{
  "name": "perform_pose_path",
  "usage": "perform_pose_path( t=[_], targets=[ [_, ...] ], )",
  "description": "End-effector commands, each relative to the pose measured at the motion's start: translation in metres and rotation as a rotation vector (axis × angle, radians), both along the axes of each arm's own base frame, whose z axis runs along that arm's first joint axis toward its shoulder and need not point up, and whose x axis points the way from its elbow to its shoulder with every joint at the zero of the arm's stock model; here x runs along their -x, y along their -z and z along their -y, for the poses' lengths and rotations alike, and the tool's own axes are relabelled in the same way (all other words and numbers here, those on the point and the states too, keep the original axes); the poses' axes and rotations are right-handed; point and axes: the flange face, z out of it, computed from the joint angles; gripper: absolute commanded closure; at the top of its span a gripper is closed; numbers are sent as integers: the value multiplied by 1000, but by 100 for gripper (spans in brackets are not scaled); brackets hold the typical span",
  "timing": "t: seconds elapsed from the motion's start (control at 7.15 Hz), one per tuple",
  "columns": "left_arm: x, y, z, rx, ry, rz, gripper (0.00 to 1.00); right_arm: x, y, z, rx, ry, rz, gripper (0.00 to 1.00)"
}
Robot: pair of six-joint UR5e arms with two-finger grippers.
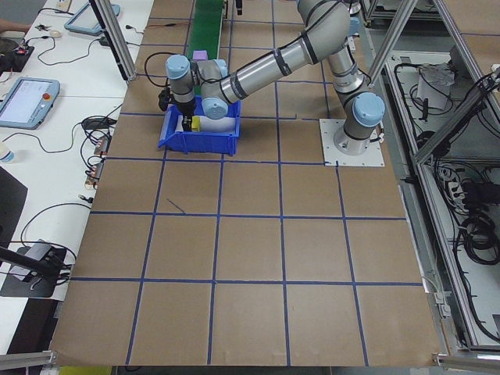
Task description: Move block left to right into plate
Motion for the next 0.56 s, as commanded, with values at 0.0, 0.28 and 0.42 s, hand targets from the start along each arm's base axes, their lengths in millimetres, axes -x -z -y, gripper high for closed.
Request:
perform_pose_path(
  t=[0.0, 0.28, 0.42],
  targets=[
    [0, -22, -4, 12, 9, 5, 75, -1, 34, 17, 31, -2, -3, 0],
    [5, -92, -25, 10, -1, 8, 75, 0, 35, 38, 119, 4, 3, 0],
    [9, -129, -46, 1, 1, 9, 75, 24, 28, 60, 150, 47, 6, 0]
  ],
)
